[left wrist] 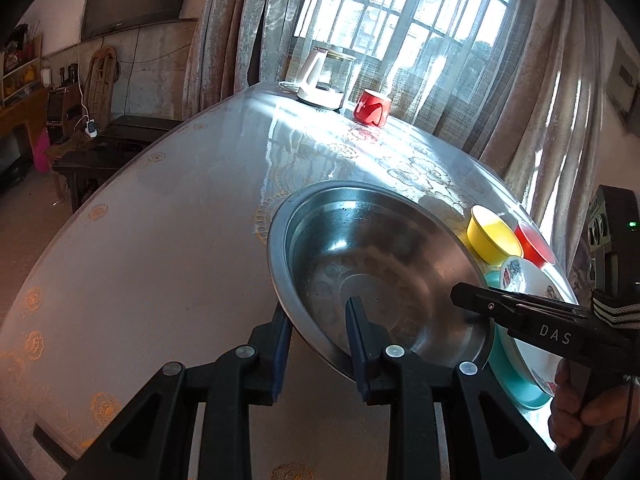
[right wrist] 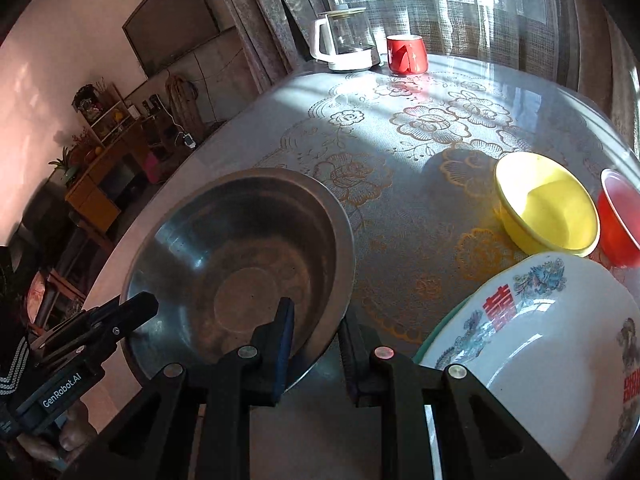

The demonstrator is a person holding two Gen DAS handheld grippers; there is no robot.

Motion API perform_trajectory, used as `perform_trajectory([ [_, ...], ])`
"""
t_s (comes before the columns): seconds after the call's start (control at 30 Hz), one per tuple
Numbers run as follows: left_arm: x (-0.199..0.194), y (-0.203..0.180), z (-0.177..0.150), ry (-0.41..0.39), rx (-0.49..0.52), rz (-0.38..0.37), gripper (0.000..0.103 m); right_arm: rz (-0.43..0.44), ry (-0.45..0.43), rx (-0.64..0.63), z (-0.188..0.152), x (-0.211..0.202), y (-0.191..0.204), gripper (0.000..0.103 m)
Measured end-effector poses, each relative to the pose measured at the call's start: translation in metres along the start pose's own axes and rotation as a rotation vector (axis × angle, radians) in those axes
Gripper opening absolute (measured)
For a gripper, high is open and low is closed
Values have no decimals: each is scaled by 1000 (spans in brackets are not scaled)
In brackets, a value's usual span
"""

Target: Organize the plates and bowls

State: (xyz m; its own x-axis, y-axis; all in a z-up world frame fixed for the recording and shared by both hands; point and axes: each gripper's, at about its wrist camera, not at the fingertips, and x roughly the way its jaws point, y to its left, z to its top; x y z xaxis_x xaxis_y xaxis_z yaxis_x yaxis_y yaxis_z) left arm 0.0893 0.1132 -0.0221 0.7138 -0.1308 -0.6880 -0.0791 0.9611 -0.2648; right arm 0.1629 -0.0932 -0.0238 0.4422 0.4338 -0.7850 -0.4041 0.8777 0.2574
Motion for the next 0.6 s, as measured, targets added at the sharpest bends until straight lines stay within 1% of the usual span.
perform_trajectory([
  [0.13, -5, 6, -12, 16, -4, 1, 28, 7, 11, -7, -14, -3, 8, 22],
  [0.27, -5, 11, -20, 36, -18, 12, 28, 14, 25, -15, -21, 0, 13, 22],
  [0.4, -7, 10, -23, 30, -11, 31, 28, 11, 28, -29, -22, 0, 16, 24],
  [0.47, -9, 11, -23, 32, -14, 25, 28, 15, 31, -25, -21, 1, 16, 25],
  [0.6, -11, 12, -22, 29, -18, 25, 32, 25, 25, -3, -18, -1, 9, 28],
])
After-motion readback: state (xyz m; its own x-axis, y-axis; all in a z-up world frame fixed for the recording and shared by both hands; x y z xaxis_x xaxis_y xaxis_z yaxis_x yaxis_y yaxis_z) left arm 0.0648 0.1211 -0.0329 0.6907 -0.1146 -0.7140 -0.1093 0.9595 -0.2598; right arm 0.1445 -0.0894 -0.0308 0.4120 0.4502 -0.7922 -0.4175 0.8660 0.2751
